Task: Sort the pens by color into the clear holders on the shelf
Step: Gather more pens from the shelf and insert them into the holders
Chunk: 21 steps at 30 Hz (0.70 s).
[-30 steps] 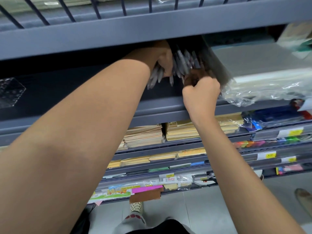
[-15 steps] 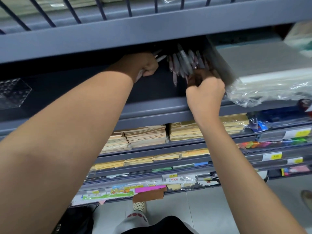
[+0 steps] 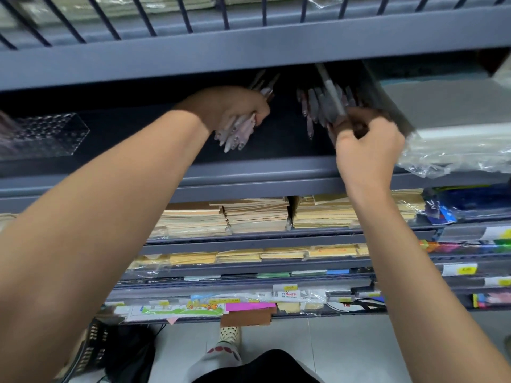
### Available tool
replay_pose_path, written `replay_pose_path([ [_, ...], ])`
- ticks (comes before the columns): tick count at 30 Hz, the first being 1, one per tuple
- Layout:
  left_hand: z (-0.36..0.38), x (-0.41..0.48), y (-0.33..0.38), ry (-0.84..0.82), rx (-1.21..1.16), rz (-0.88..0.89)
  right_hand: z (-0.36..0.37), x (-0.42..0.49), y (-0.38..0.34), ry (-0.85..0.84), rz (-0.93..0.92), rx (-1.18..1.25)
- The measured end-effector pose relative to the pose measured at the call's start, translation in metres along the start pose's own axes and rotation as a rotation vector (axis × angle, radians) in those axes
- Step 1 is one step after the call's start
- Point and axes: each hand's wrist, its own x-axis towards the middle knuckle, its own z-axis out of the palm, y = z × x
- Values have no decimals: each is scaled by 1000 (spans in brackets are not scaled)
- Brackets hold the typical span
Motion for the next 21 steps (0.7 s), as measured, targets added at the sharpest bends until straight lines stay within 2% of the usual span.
replay_pose_path([
  [3, -5, -12, -18, 11, -357, 70, -14, -9, -9, -57, 99, 215],
  [6, -3, -34, -38, 92, -582, 148, -31, -33, -16, -230, 169, 447],
  [10, 3, -76, -71, 76, -703, 122, -38, -73, -17, -458, 189, 621],
  [13, 8, -105, -106, 220, -722, 149, -34, -102, -15, -654, 235, 714],
  [17, 22, -136, -159, 349, -760, 121, -15, -135, -22, -892, 268, 665],
  [21, 29, -163, -219, 464, -890, 10, 19, -168, -53, -1002, 268, 627],
])
